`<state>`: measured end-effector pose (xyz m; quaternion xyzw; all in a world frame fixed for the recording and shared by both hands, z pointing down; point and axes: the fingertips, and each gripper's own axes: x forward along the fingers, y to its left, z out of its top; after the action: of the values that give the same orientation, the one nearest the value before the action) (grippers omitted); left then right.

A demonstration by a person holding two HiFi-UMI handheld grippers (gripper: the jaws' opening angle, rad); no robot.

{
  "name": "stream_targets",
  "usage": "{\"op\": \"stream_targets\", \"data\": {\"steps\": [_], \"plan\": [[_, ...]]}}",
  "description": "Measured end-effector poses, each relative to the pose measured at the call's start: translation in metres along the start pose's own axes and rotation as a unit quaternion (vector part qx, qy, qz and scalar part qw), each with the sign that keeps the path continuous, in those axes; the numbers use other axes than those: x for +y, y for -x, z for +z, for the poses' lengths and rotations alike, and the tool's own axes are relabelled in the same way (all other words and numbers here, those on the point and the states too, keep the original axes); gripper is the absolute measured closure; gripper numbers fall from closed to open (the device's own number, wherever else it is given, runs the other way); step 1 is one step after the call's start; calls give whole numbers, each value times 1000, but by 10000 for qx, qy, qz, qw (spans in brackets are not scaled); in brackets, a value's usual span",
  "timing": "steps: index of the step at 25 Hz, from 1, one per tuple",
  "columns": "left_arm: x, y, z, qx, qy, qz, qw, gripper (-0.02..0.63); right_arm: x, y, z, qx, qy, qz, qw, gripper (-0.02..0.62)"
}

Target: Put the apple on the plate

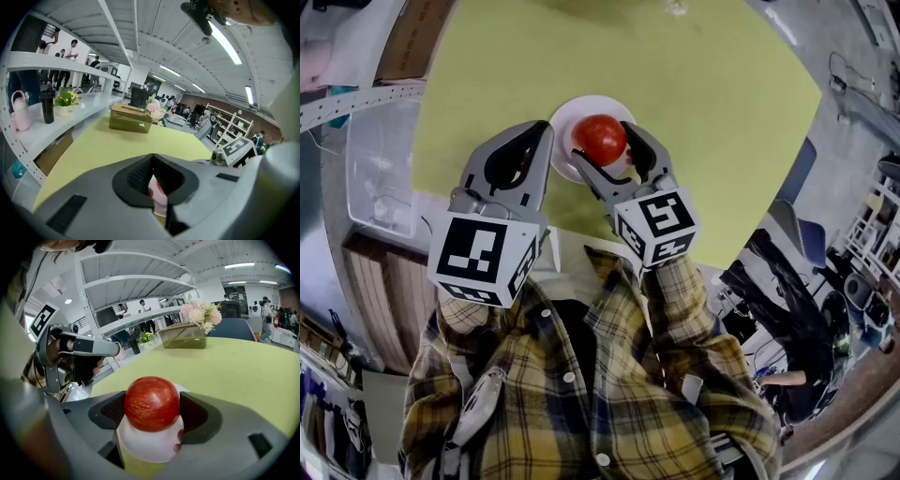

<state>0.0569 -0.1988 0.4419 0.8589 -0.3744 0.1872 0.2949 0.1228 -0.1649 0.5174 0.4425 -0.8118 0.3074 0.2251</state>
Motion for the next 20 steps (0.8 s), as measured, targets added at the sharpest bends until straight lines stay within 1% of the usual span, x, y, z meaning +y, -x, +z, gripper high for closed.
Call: {"op": "stream_targets", "data": {"steps": [12,20], "plan": [[-7,-3,0,-10,19,-68,10000,601,2,0,-1,51,9,7,10000,250],[-4,-4,-1,5,31,-73,10000,601,2,-3,-2,102,48,-29,9999,250]]}}
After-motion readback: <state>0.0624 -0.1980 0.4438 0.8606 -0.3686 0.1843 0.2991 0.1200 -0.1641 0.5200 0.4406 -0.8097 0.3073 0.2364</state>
